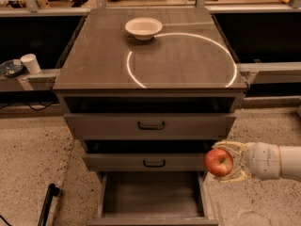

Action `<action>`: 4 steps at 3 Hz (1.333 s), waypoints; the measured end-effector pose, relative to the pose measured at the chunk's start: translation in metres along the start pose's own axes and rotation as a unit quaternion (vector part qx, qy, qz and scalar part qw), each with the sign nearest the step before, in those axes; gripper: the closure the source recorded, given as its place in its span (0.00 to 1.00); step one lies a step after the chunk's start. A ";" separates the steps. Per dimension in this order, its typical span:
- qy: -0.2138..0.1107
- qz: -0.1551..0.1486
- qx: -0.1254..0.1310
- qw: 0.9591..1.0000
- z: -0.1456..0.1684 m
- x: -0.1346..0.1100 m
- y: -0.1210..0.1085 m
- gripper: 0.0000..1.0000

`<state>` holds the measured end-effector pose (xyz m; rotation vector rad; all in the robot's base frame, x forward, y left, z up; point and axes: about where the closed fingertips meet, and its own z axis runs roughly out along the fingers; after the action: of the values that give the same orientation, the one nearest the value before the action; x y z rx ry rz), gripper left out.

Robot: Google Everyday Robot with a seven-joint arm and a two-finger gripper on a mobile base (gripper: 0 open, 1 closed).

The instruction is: Pick apple from bottom drawer and place on counter

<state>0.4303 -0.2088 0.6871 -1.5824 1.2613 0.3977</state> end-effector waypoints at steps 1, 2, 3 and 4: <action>-0.031 -0.032 0.034 0.998 -0.029 -0.042 -0.037 1.00; -0.044 -0.056 0.061 0.996 -0.068 -0.084 -0.066 1.00; -0.056 -0.032 0.061 0.996 -0.082 -0.091 -0.109 1.00; -0.084 -0.027 0.045 0.995 -0.059 -0.129 -0.184 1.00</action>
Offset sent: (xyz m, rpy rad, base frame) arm -0.0095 -0.0309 0.1845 0.0908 -0.2495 -0.0250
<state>0.5187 -0.2062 0.9016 -1.4713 1.0906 0.4240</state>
